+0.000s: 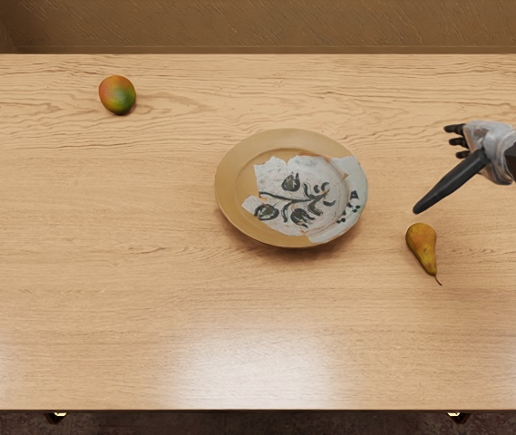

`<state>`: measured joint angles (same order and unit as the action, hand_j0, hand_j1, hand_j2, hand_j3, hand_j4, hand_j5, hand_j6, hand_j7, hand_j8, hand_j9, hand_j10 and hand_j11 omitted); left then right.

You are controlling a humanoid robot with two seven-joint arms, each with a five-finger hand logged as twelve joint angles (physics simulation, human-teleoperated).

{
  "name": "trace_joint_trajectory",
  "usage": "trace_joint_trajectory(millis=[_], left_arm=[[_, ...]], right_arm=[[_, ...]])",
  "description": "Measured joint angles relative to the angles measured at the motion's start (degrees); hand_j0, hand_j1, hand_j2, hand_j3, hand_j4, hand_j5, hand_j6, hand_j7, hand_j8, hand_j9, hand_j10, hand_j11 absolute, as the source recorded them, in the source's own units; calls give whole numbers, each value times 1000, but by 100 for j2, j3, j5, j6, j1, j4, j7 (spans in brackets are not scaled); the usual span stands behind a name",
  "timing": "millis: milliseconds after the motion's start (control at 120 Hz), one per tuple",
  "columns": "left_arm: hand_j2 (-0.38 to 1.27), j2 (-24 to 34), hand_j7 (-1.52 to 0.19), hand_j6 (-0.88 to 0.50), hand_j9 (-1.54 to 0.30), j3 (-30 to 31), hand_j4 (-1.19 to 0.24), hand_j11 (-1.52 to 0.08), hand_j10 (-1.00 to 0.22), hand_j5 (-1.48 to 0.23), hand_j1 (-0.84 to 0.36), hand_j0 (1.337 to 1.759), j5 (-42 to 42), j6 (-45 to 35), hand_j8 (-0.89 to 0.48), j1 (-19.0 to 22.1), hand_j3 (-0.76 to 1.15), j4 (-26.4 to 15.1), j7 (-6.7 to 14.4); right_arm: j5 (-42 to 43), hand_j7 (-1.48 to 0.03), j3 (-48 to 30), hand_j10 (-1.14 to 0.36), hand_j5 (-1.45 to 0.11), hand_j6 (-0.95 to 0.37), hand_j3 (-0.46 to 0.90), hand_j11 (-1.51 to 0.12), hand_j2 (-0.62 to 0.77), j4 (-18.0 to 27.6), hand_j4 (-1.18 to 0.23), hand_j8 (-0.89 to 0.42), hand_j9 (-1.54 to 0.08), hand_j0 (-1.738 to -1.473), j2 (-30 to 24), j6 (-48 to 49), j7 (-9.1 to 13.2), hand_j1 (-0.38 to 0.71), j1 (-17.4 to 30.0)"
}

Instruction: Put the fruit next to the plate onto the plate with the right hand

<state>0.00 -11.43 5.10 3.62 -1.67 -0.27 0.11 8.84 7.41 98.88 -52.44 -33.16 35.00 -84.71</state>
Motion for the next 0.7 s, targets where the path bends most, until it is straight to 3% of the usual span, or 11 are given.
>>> trace_joint_trajectory(millis=[150,425,700], left_arm=[[4,0,-27,-21,-27,0,-21,-27,-21,-27,325,1658,0,0,-21,-4,0,0,0],[4,0,-27,-21,-27,0,-21,-27,-21,-27,325,1658,0,0,-21,0,0,0,-1],[4,0,-27,-21,-27,0,-21,-27,-21,-27,325,1658,-1,0,-21,-3,0,0,-2]], right_arm=[[219,0,263,-1,0,-2,0,0,0,21,-1,-2,0,-1658,155,-142,0,-349,160],[1669,0,433,-1,0,-2,0,0,1,34,-1,-2,0,-1658,533,-183,0,-349,696],[2574,-2,439,-3,-3,-4,0,-3,1,32,-3,-4,-3,-1658,610,-186,0,-347,1204]])
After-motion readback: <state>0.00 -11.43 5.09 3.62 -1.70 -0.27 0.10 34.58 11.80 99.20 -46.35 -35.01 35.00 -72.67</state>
